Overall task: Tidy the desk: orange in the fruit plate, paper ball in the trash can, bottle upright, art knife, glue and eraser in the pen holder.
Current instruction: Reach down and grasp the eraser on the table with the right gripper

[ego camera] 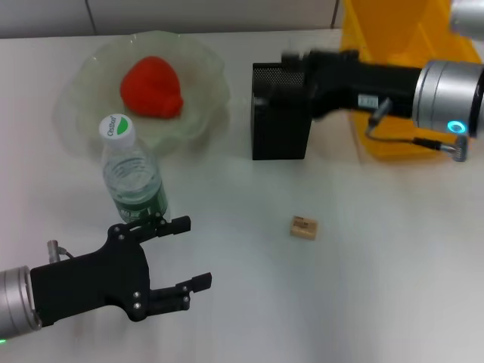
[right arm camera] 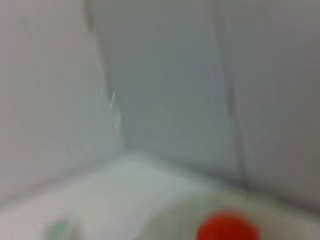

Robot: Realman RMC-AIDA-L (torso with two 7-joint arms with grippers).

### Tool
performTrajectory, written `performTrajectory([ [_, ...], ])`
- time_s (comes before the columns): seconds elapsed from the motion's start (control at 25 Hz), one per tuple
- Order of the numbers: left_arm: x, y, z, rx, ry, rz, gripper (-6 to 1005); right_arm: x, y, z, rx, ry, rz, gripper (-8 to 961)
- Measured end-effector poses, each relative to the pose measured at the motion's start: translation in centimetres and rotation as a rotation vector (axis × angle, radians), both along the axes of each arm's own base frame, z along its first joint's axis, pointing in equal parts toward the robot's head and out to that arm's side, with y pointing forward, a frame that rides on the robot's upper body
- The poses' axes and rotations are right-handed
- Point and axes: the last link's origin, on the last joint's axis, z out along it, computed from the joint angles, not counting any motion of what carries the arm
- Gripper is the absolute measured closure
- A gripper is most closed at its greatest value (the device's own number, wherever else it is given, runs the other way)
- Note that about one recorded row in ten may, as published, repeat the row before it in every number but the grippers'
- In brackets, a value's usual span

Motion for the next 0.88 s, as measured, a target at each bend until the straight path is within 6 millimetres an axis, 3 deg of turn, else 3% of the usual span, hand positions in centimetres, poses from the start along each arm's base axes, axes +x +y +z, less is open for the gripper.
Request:
performTrajectory([
  [0.24,0.0,0.0,0.0,-0.003,-0.001,0.000,184,-1.1,-1.0,-0.1,-0.260,-0.428,-0.048,252],
  [0.36,0.0,0.0,0.0,-0.003,-0.001,0.000,184,-1.3,-0.6,-0.2,-0.300,-0.522,-0.058,253],
  [0.64,0.0,0.0,0.0,-0.002,-0.001,-0.001,184,-1.0,0.3,-2.4,-0.406,-0.622,-0.117,252],
  [0.88,0.1,0.1,0.0,-0.002,-0.001,-0.003,184,-0.6,0.0,-4.4,-0.462,-0.691,-0.106,253],
])
